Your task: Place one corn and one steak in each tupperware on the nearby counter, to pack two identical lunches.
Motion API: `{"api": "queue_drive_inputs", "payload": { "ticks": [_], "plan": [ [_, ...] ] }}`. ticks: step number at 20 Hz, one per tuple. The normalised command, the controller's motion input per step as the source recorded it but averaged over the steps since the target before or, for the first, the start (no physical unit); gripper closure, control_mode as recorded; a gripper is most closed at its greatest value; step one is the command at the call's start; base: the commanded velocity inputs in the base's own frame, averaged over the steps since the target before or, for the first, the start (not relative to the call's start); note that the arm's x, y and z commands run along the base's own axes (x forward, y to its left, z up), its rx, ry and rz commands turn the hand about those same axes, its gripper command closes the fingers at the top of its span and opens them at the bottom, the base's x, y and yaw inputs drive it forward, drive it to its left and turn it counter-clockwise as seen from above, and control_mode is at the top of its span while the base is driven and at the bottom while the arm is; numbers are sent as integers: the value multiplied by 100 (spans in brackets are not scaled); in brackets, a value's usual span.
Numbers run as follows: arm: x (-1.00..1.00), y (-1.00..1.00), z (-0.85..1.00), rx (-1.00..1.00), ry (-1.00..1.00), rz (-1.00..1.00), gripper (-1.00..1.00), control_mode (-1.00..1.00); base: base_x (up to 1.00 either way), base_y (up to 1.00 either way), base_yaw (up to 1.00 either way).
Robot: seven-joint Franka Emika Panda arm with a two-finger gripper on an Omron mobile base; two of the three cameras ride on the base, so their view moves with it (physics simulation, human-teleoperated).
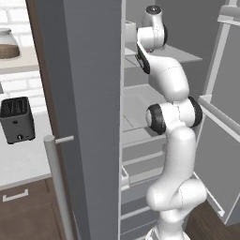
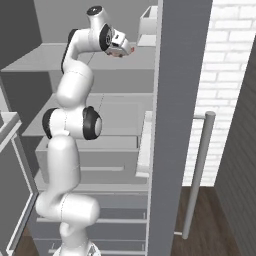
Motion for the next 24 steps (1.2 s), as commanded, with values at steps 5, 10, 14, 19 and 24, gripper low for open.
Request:
{"api": "queue_drive_inputs", "payload": {
  "ticks": [5,10,14,19,24],
  "plan": [
    [-21,0,-22,0,-7,0,100,-100,0,0,0],
    [-77,0,-32,0,-36,0,100,-100,0,0,0],
    [-100,0,-50,0,-57,0,100,-100,0,0,0],
    [-100,0,-80,0,-61,3,100,-100,0,0,0],
    [-100,0,40,3,-59,0,100,-100,0,0,0]
  ]
}}
